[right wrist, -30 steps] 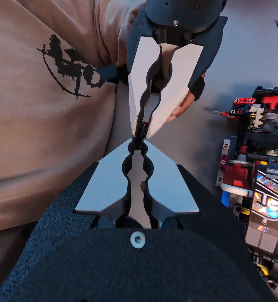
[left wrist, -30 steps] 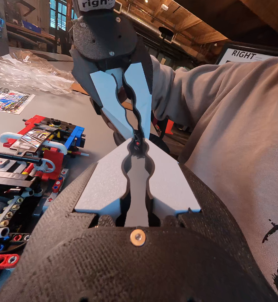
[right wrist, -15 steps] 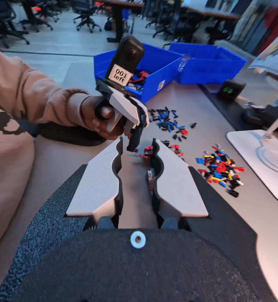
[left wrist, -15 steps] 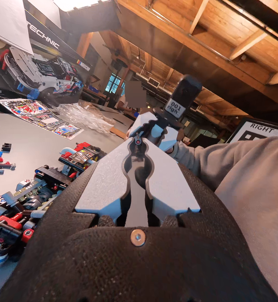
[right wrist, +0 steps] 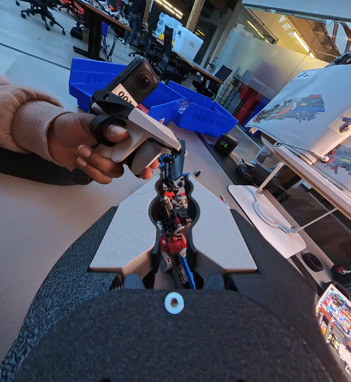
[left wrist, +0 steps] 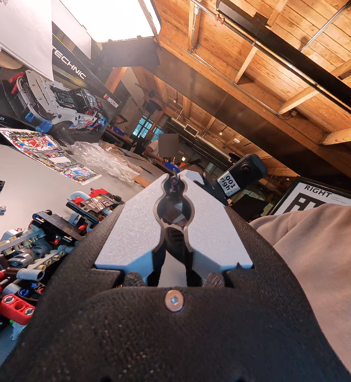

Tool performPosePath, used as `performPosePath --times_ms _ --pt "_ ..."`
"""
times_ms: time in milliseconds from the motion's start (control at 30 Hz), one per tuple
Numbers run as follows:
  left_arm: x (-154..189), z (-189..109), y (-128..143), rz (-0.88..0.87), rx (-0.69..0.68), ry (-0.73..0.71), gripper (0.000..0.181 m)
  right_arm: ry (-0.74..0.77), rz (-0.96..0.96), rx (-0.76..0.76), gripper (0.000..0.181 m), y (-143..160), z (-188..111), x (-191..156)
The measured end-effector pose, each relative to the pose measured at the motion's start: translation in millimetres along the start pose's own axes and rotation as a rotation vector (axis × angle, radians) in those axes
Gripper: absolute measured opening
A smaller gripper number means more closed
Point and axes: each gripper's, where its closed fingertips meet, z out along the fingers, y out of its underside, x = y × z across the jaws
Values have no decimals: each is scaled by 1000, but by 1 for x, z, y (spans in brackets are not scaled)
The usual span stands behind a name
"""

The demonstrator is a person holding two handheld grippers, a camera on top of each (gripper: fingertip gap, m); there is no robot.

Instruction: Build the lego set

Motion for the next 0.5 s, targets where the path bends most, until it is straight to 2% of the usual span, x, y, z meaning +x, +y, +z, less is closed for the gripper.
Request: performPosePath --times_ms 300,400,500 --pt "-1 1 2 -27 5 7 5 52 -103 -9 21 -4 3 -2" --pt "0 1 3 -38 0 15 5 78 -169 -20 16 -4 4 -2" --pt "0 1 6 -45 -20 20 4 46 -168 -28 16 -3 2 -4"
